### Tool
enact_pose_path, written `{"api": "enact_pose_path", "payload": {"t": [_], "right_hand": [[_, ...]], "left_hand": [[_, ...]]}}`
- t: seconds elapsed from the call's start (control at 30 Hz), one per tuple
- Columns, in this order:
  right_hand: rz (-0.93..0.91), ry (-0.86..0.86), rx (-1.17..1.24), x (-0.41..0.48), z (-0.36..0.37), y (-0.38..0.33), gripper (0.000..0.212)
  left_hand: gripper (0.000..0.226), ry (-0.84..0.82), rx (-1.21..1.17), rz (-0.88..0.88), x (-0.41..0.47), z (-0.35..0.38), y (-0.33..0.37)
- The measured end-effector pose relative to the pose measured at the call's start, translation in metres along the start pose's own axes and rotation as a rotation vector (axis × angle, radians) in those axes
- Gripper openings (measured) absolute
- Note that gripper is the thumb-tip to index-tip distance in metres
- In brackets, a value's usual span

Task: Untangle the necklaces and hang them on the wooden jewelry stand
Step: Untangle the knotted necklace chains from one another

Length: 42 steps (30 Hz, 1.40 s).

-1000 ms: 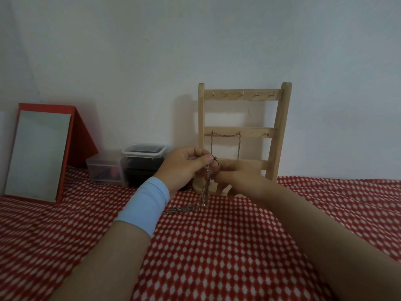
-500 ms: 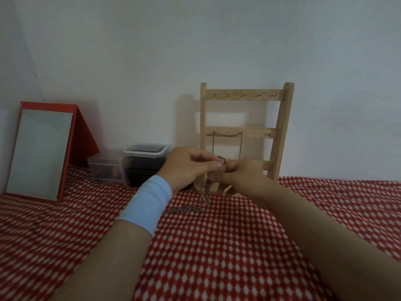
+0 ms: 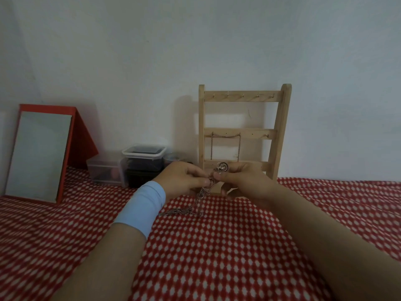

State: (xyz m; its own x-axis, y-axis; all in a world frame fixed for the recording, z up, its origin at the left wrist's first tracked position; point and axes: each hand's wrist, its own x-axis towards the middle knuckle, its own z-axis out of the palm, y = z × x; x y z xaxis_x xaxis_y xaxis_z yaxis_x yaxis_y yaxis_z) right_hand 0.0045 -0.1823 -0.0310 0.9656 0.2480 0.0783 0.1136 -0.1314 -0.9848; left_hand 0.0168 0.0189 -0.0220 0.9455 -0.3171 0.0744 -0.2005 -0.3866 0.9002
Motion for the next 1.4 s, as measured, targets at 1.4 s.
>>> {"api": "enact_pose_path", "payload": {"t": [1.4], "right_hand": [[-0.112,0.195,-0.495,0.000,0.011,0.003,0.016]], "left_hand": [[0.023,0.021,-0.016,-0.091,0.010,0.013,-0.015]]}}
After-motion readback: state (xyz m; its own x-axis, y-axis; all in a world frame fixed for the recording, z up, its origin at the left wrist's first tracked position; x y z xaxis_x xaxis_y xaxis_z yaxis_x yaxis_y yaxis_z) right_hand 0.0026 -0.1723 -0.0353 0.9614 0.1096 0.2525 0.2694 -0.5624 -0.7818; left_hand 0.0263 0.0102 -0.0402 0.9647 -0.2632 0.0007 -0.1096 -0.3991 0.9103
